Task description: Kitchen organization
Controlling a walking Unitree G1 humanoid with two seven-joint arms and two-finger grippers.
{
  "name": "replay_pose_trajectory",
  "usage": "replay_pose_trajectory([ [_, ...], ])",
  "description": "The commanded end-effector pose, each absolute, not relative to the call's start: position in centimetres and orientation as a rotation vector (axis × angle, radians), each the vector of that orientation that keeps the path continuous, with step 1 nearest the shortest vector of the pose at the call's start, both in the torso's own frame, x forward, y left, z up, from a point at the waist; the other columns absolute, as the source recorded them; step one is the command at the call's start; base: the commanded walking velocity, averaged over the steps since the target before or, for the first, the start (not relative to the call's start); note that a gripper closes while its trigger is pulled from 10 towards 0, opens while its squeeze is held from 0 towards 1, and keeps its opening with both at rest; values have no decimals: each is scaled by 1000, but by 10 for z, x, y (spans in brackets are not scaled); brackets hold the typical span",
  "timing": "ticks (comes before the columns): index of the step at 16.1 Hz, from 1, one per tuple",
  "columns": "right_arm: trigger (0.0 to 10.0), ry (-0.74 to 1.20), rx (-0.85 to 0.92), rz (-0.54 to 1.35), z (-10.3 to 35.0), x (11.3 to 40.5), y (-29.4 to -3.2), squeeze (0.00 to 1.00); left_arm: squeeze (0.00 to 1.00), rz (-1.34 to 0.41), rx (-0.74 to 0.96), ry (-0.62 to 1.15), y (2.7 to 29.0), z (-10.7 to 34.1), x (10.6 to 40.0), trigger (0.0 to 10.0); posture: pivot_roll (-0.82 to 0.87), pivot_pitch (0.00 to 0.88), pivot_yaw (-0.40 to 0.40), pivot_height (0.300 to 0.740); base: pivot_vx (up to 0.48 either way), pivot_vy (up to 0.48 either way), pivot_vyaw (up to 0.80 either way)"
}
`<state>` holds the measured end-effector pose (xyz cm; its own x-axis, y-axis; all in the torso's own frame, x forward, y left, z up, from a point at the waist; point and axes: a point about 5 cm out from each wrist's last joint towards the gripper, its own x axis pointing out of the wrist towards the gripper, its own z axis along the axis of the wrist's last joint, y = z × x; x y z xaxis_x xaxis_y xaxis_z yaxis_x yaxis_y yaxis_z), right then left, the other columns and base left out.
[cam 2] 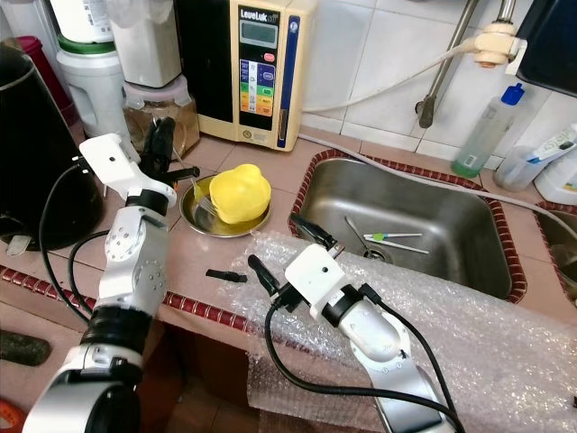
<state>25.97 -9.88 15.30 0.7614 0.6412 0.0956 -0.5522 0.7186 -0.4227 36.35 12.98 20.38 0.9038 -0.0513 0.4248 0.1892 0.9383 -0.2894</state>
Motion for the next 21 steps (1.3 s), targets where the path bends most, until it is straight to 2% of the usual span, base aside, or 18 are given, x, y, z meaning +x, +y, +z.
replay_pose_trajectory([
  [1, 10000, -252, -375, 646, 156, 264, -103, 0, 0, -191, -322, -439, 120, 210, 362, 0, 140, 0, -63, 740, 0, 0, 0],
  [2, 10000, -266, -349, 632, 160, 267, -102, 0, 0, -311, -359, -418, 107, 208, 357, 0, 145, 0, -66, 740, 0, 0, 0],
  [7, 10000, -309, -287, 626, 173, 278, -93, 0, 0, -572, -424, -385, 82, 209, 340, 0, 143, 0, -71, 740, 0, 0, 0],
  [11, 10000, -250, -293, 606, 164, 291, -98, 0, 0, -670, -429, -374, 75, 210, 332, 0, 140, 0, -70, 740, 0, 0, 0],
  [15, 10000, -268, -235, 613, 173, 314, -85, 0, 0, -792, -452, -354, 61, 212, 322, 0, 135, 0, -66, 740, 0, 0, 0],
  [16, 4745, -274, -204, 619, 176, 318, -80, 0, 0, -800, -457, -354, 60, 213, 322, 0, 136, 0, -67, 740, 0, 0, 0],
  [17, 4745, -276, -194, 621, 177, 320, -78, 0, 0, -803, -458, -354, 59, 213, 321, 0, 136, 0, -67, 740, 0, 0, 0],
  [18, 0, -282, -166, 643, 180, 322, -70, 0, 0, -807, -461, -349, 59, 213, 321, 0, 142, 0, -73, 740, 0, 0, 0],
  [21, 0, -230, -123, 680, 171, 322, -61, 0, 0, -811, -459, -342, 60, 212, 318, 0, 149, 0, -81, 740, 0, 0, 0],
])
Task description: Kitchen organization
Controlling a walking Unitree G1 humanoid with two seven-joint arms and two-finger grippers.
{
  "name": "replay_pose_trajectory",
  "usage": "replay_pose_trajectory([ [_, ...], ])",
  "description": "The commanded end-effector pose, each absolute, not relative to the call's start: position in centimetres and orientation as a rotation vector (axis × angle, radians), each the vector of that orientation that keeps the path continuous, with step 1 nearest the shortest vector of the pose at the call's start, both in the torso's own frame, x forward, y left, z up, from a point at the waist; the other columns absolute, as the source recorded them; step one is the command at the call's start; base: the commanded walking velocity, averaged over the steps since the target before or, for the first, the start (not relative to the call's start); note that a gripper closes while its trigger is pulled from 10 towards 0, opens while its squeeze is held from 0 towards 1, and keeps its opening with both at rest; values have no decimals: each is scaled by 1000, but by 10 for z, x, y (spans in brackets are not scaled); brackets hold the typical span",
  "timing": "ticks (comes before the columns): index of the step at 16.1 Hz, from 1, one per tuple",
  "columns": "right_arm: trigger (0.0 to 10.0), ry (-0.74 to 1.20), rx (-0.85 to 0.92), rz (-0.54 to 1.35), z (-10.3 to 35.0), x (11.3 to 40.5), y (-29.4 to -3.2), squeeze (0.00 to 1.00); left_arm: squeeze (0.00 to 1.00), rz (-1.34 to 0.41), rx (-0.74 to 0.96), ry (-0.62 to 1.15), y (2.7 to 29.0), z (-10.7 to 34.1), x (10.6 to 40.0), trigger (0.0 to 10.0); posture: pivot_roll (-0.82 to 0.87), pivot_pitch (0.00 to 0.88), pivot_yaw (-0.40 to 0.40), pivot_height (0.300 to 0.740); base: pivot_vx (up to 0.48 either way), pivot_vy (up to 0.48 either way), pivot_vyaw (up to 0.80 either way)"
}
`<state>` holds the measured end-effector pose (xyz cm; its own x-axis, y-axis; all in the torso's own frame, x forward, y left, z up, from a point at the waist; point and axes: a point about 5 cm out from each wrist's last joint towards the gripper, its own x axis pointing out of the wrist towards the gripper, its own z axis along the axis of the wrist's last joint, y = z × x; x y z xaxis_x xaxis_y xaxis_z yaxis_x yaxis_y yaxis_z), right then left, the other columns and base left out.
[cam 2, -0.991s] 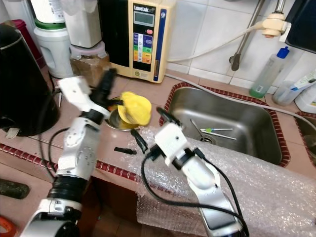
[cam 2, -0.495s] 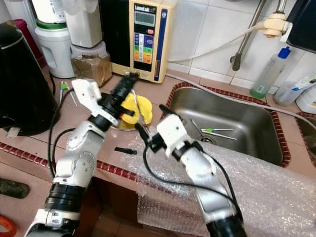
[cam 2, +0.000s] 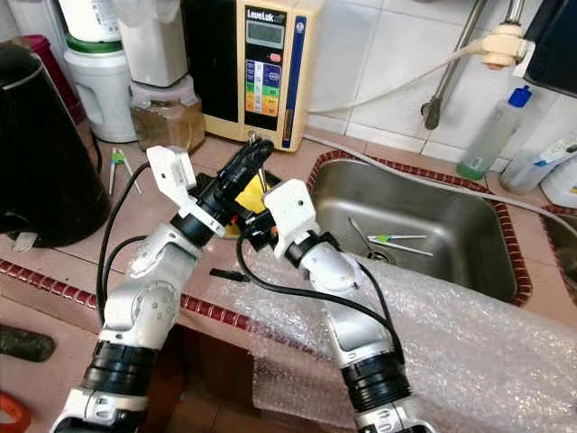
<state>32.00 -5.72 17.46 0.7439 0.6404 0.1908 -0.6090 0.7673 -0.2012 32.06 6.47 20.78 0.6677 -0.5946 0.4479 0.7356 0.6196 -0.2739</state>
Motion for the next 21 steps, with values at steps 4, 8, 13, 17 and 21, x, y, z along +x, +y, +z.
replay_pose_trajectory([
  [4, 0, -176, -122, 665, 160, 324, -65, 0, 0, -815, -445, -330, 61, 210, 314, 0, 148, 0, -77, 740, 0, 0, 0],
  [8, 0, -136, -131, 645, 157, 327, -67, 0, 0, -818, -432, -327, 61, 210, 315, 0, 144, 0, -75, 740, 0, 0, 0],
  [13, 0, -114, -141, 620, 153, 329, -74, 0, 0, -823, -431, -327, 59, 210, 314, 0, 142, 0, -80, 740, 0, 0, 0],
  [17, 0, -88, -158, 593, 149, 332, -79, 0, 0, -797, -437, -335, 60, 210, 316, 0, 142, 0, -83, 740, 0, 0, 0],
  [21, 0, -93, -173, 555, 150, 336, -87, 0, 0, -807, -427, -321, 58, 206, 314, 0, 142, 0, -84, 740, 0, 0, 0],
])
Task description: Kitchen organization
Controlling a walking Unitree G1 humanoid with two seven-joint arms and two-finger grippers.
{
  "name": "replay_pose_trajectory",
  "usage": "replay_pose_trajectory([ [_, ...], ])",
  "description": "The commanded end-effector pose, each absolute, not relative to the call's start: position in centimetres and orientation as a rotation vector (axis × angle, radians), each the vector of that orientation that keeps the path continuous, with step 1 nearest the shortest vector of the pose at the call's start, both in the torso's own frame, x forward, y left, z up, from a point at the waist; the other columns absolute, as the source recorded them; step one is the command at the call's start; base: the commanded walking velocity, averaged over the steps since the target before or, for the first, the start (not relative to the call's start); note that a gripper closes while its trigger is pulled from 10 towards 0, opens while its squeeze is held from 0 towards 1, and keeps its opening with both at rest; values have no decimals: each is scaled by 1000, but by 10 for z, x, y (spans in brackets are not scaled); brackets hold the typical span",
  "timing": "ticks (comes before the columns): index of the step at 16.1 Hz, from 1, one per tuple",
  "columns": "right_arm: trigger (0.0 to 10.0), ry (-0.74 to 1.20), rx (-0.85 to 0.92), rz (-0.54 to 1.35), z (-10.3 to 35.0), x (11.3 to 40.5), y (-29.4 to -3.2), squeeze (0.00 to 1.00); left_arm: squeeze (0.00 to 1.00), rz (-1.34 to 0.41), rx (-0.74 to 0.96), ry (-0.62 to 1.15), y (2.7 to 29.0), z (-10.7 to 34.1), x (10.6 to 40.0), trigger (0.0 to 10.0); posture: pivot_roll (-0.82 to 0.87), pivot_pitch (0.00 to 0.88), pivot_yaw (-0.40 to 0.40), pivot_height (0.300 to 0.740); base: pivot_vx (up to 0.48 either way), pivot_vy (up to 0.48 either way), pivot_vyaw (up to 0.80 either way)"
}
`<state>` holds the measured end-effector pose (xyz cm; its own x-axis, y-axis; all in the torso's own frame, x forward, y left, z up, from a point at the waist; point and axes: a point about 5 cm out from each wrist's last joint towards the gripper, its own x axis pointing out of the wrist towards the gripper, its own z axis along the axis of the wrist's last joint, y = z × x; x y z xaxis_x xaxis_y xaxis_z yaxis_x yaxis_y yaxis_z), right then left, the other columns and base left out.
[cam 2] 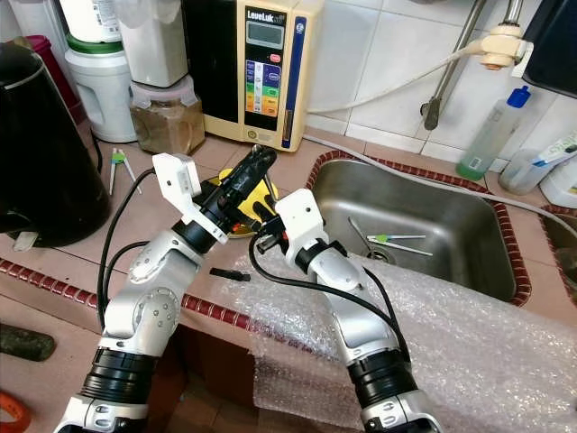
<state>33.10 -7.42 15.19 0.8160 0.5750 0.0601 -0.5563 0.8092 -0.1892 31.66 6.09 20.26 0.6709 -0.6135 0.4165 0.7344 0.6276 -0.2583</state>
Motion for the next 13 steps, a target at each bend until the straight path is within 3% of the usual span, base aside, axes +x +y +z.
replay_pose_trajectory([
  [1, 0, -97, -176, 540, 150, 337, -89, 0, 0, -818, -424, -318, 56, 205, 313, 0, 143, 0, -85, 740, 0, 0, 0],
  [3, 0, -103, -180, 517, 151, 339, -92, 0, 0, -830, -415, -313, 54, 205, 312, 0, 144, 0, -84, 740, 0, 0, 0],
  [4, 0, -107, -180, 506, 151, 340, -93, 0, 0, -832, -412, -310, 54, 204, 312, 863, 144, 0, -83, 740, 0, 0, 0],
  [5, 0, -112, -181, 496, 152, 340, -93, 0, 0, -829, -403, -306, 54, 203, 312, 10000, 143, 0, -80, 740, 0, 0, 0],
  [6, 0, -115, -182, 487, 153, 342, -94, 0, 0, -825, -392, -296, 54, 202, 312, 10000, 142, 0, -77, 740, 0, 0, 0],
  [7, 0, -118, -183, 482, 153, 342, -95, 0, 671, -810, -387, -290, 54, 200, 313, 10000, 142, 0, -76, 740, 0, 0, 0],
  [8, 0, -125, -182, 475, 154, 342, -96, 0, 1000, -802, -379, -282, 55, 199, 314, 10000, 143, 0, -74, 740, 0, 0, 0],
  [13, 0, -167, -213, 406, 161, 348, -109, 0, 1000, -907, -319, -289, 53, 208, 305, 10000, 152, 0, -80, 740, 0, 0, 0],
])
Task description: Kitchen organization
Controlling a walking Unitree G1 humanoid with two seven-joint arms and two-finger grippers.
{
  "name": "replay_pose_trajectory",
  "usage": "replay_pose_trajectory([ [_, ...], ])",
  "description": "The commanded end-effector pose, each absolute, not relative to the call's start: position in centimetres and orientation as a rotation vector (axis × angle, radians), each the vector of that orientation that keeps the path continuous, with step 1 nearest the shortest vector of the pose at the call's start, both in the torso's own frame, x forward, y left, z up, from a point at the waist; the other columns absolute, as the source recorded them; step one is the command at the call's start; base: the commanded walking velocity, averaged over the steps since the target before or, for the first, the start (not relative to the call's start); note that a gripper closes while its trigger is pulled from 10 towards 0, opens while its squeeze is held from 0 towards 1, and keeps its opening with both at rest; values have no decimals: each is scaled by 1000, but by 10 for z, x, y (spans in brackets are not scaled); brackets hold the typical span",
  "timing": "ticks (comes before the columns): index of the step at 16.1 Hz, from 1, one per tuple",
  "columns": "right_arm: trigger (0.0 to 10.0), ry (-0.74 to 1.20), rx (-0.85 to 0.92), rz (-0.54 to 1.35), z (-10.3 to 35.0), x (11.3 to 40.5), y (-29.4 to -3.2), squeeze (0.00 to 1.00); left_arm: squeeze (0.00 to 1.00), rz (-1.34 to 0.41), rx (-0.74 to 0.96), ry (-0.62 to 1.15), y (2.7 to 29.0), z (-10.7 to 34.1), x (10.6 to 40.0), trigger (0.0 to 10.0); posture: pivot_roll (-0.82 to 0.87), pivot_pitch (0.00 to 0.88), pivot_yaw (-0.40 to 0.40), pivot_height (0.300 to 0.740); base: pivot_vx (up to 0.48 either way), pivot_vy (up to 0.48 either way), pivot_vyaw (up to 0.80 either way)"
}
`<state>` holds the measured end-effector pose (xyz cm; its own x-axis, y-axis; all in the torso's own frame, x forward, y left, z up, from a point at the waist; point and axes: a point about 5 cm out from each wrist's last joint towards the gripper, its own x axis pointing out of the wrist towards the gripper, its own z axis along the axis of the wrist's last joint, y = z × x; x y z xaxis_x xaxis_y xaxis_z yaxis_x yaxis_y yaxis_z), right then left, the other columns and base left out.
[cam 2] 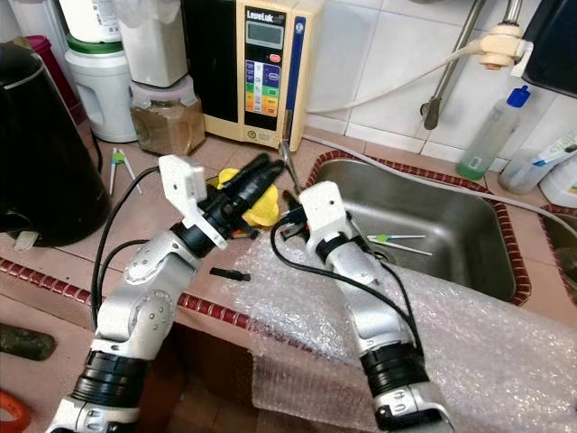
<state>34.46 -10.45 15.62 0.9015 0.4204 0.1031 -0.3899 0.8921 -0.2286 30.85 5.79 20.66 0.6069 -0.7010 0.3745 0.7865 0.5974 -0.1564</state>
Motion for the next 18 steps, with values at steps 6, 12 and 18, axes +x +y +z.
replay_pose_trajectory([
  [6, 0, -185, -312, 275, 167, 357, -154, 0, 1000, -826, -243, -206, 68, 186, 311, 10000, 166, 0, -74, 740, 0, 0, 0],
  [12, 0, -63, -341, 188, 147, 361, -192, 0, 1000, -800, -147, -117, 76, 167, 311, 10000, 181, 0, -56, 740, 0, 0, 0],
  [18, 0, 104, -311, 100, 107, 353, -214, 0, 1000, -741, -97, -59, 84, 146, 305, 10000, 203, 0, -54, 740, 0, 0, 0],
])
